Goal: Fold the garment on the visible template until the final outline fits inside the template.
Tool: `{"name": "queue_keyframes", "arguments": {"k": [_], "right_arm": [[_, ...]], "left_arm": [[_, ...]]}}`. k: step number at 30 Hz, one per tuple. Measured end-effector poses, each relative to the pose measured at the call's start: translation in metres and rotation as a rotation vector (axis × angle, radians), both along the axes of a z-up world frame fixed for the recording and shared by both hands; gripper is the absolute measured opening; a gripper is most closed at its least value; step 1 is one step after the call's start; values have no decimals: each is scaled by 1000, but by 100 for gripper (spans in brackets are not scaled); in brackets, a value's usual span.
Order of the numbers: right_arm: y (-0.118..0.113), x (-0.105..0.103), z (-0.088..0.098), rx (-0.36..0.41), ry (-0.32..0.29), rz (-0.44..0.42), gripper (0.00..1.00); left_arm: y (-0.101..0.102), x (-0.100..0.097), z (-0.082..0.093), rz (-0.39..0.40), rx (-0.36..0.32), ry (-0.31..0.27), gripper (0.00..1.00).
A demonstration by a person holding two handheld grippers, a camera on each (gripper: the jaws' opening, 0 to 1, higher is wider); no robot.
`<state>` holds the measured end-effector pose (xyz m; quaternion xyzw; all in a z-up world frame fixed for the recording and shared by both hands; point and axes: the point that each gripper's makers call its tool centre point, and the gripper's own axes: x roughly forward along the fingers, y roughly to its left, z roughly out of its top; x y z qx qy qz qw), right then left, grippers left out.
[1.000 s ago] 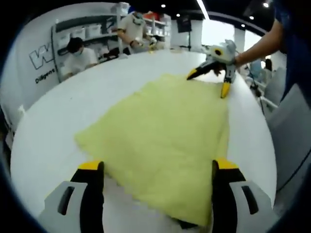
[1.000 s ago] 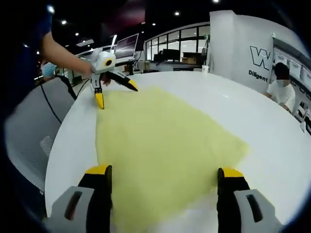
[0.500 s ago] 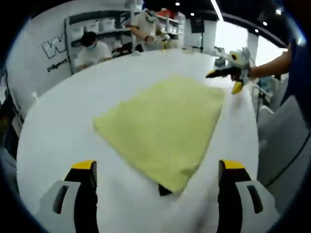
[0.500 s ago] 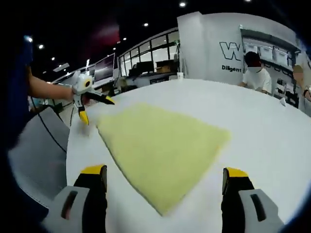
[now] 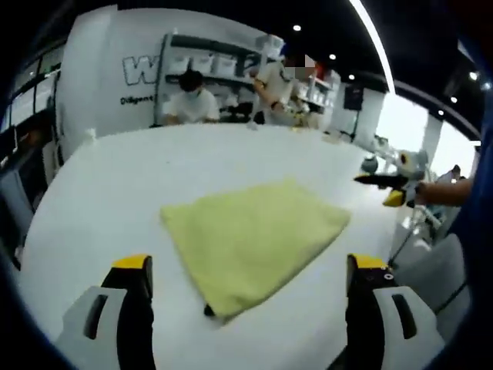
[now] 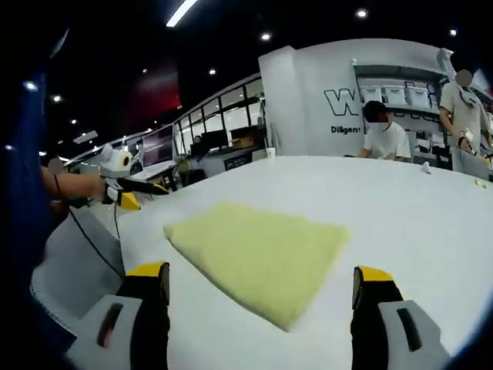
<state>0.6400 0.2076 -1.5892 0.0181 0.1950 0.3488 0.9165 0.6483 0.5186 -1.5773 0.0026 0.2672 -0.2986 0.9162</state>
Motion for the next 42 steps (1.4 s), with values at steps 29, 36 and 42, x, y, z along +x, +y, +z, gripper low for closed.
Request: {"name": "queue_keyframes", "arguments": {"k": [29,36,42], "right_arm": [[3,-1,46,88,-30,-96,99],[4,-5,38,86,-7,-82,99],[6,-6,39,75,-9,-70,99]], "left_arm": [[-4,-34,28,100,2,8,99],[-5,-34,33,98,11,8,99],[-1,-26,36,94,10,-7,99]]}}
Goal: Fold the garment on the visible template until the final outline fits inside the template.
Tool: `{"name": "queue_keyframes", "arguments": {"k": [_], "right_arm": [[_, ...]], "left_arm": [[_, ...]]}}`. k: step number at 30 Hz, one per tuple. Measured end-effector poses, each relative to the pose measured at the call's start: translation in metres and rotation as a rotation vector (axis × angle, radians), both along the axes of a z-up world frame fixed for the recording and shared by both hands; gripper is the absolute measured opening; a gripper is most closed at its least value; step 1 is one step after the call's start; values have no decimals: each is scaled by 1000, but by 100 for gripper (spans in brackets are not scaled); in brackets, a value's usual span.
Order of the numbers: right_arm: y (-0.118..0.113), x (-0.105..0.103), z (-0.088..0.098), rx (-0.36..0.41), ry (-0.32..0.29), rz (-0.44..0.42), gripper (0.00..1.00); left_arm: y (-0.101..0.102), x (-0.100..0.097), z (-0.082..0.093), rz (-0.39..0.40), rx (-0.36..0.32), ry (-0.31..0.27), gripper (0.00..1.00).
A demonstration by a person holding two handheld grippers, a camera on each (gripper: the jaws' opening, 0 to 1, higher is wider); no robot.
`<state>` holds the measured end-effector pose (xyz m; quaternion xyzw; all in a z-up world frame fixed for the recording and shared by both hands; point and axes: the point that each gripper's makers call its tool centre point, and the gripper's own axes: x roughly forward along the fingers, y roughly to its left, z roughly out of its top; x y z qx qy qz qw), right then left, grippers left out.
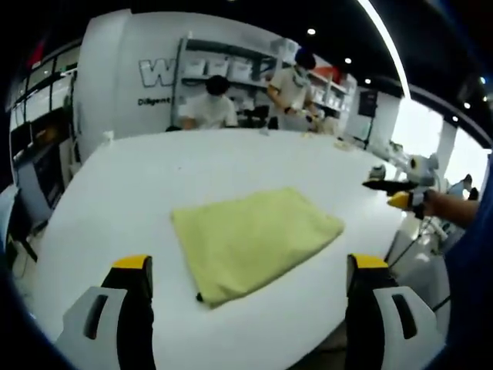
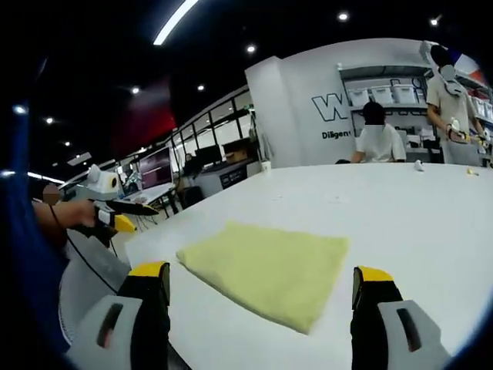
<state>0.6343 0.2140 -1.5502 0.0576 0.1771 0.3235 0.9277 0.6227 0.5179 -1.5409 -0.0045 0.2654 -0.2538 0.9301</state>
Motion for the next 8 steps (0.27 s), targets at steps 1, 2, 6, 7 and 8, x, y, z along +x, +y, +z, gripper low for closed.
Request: {"name": "queue_keyframes", "arguments": {"k": [1,2,6,7,8], "right_arm": [[0,1,0,1,0,-3,99],[0,3,0,14,3,-7,99],[2,6,3,23,-2,-13,99],[3,6,3,22,-4,-11,99],[4,7,4,22,-2,-4,99]], "left_arm": [[1,1,0,-3,0,0,99],[1,2,0,-6,2,0,99],[1,1,3,-15,3,0,99],[-1,-1,6,-15,-1,0,99],[-1,-1,7,-14,-3,-3,99]]}}
